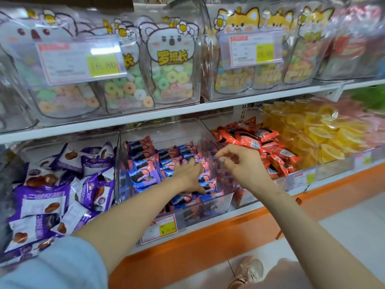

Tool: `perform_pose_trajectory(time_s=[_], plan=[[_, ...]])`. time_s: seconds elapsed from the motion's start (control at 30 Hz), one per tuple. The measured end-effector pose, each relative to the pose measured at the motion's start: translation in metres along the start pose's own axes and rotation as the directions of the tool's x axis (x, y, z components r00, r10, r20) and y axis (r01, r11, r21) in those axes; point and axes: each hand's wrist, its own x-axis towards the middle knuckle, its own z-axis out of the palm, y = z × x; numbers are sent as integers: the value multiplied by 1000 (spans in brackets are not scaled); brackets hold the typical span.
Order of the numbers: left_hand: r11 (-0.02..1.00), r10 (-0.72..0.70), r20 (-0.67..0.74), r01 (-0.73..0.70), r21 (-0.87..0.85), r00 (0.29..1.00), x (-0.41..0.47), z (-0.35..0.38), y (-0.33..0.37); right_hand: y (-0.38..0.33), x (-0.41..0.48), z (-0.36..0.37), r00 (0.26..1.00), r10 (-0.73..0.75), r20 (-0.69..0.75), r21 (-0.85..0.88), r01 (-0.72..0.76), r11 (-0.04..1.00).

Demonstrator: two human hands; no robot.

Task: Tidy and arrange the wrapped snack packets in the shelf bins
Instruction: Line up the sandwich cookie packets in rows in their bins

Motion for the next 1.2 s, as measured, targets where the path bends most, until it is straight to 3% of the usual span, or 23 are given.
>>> perform_pose_trajectory(time_s=[0.13, 0.23, 0.3, 0.37, 0.47, 0.63, 0.93, 1.2], plan=[[998, 34, 27, -32, -60, 999, -3, -5, -4, 0, 0, -2, 1000, -9, -6, 0, 9, 1000], [972, 115, -88, -131, -197, 989, -8, -16, -5, 0, 1, -2, 1000, -15, -11, 0, 15, 1000], [951, 196, -5, -192, -241, 981, -13, -21, -4, 0, 2, -1, 1000, -9, -10, 4, 9, 1000], [966, 242, 152, -223, -131, 958, -18, -20, 2, 0, 2, 0, 1000, -11, -9, 4, 11, 1000], [970, 231, 178, -241, 36, 956, -20, -11, 7, 0, 3, 0, 1000, -10, -10, -8, 10, 1000], [967, 227, 86, -235, 100, 970, -18, 0, 16, 2, 3, 0, 1000, -6, -11, -5, 6, 1000], [995, 72, -25, -70, 64, 997, -9, 2, 13, 3, 2, -1, 1000, -4, -5, 10, 5, 1000], [993, 115, 5, -115, 28, 993, -13, 5, 5, -2, 3, 2, 1000, -8, -1, 28, 8, 1000]])
